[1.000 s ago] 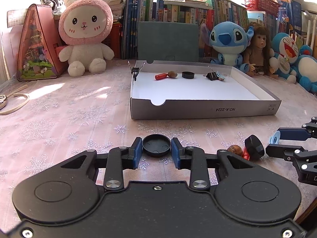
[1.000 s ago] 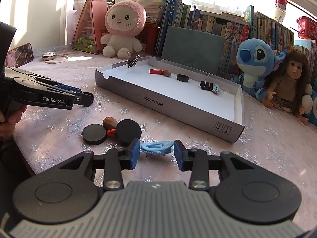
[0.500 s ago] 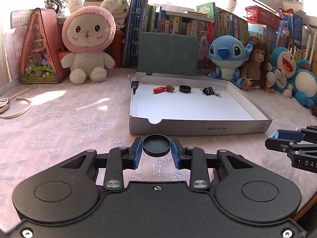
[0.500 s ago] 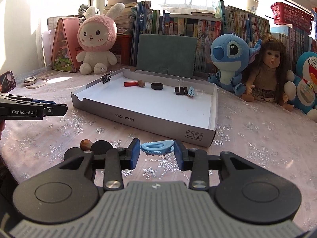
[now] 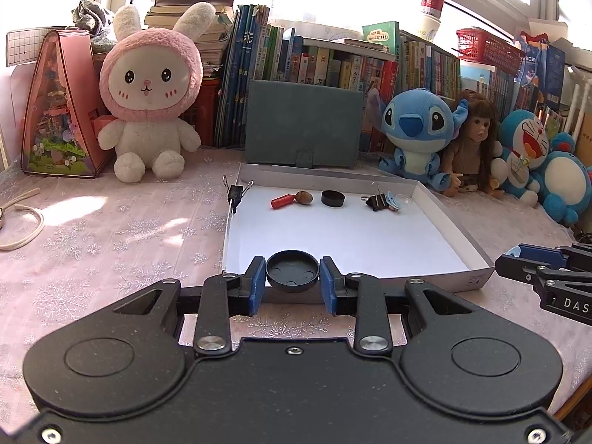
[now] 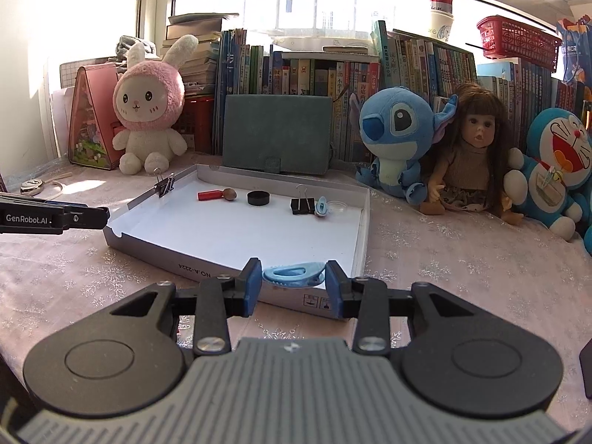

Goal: Organize rigid objects
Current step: 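Carry the black lid and light blue clip over the white tray with both grippers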

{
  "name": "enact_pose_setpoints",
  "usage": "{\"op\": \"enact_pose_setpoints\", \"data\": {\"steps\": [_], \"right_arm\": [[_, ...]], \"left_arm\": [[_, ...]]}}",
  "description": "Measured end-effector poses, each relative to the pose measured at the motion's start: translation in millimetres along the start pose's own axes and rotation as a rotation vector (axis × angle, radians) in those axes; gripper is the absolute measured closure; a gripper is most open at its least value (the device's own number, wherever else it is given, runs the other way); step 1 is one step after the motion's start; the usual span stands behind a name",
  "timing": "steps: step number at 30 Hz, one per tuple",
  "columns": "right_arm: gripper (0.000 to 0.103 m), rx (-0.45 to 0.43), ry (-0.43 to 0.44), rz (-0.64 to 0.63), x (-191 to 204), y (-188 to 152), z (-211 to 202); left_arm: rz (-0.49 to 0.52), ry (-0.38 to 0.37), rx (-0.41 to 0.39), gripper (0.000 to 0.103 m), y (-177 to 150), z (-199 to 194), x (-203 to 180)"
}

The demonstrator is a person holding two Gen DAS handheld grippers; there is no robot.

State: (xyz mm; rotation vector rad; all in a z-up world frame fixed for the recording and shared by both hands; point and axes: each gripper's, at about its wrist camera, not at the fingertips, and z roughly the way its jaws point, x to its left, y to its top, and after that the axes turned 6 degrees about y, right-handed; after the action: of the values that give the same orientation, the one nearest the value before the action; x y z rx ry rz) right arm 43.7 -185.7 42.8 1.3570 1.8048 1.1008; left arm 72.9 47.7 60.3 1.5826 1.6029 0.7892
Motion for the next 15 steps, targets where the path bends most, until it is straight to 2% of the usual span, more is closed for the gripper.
{"op": "enact_pose_setpoints", "data": {"steps": [15], "right_arm": [[0.060,0.001,0.014,0.065,-14.9,35.0,30.5]], "left_arm": [[0.022,-0.041,0.024,0.073,34.1,33.8,-25.8]]}}
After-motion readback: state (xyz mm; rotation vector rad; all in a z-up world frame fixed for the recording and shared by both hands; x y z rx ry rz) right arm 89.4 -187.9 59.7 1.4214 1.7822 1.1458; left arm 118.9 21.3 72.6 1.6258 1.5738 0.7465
